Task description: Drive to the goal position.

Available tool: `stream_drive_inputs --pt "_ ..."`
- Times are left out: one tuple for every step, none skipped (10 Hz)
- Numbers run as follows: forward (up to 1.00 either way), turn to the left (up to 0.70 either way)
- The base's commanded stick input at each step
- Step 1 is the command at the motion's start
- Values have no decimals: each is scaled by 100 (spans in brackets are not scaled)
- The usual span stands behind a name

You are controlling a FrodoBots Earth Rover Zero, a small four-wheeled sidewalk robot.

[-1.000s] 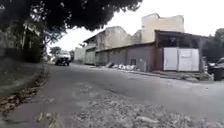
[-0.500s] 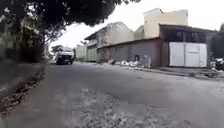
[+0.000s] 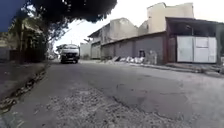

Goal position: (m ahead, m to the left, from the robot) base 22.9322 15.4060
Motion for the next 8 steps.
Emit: stream_drive_inputs --pt "-100 0" --pt "-100 0" --pt "-100 0" --pt "-100 0" --pt "-100 0" --pt "-100 0" --pt "-100 0" --pt "-100 0"
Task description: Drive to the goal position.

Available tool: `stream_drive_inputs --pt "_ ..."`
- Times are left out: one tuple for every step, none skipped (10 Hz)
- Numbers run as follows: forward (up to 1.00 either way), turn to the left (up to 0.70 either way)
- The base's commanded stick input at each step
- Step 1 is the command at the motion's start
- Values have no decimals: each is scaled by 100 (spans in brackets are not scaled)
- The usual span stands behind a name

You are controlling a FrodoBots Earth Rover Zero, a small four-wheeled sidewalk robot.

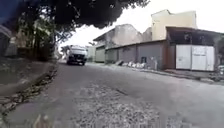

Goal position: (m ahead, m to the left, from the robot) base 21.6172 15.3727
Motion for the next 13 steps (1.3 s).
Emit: stream_drive_inputs --pt "-100 0" --pt "-50 0" --pt "0 0" --pt "0 0" --pt "0 0" --pt "0 0" --pt "0 0" --pt "0 0" --pt "0 0" --pt "0 0" --pt "0 0" --pt "0 6" --pt "0 95"
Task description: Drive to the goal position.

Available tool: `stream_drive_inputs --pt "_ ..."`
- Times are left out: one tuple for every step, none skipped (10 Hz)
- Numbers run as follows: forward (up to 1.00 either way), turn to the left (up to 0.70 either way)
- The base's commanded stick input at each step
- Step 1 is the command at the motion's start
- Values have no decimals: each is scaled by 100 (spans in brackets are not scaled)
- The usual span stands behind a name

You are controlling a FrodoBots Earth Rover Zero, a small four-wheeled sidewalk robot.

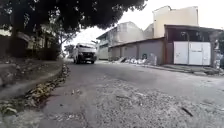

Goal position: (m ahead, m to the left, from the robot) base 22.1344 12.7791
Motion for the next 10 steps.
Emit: stream_drive_inputs --pt "0 100" --pt "0 100" --pt "0 100" --pt "0 100" --pt "0 100" --pt "0 100" --pt "0 100" --pt "0 100" --pt "0 100" --pt "0 86"
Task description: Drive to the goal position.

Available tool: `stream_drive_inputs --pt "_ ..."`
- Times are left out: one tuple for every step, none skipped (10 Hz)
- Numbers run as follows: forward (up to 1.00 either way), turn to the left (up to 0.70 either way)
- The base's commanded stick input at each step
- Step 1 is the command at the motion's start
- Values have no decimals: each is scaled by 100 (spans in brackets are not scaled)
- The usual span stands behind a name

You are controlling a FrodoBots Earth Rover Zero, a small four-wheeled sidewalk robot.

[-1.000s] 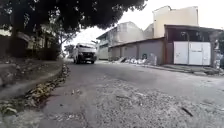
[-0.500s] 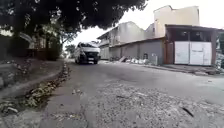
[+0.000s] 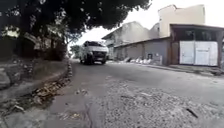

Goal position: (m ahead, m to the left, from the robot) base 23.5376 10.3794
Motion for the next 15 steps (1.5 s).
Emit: stream_drive_inputs --pt "0 31" --pt "0 0" --pt "0 0" --pt "0 0" --pt "0 0" --pt "0 0" --pt "0 0" --pt "0 0" --pt "0 0" --pt "0 0" --pt "59 0" --pt "100 0" --pt "100 0" --pt "100 0" --pt "100 0"
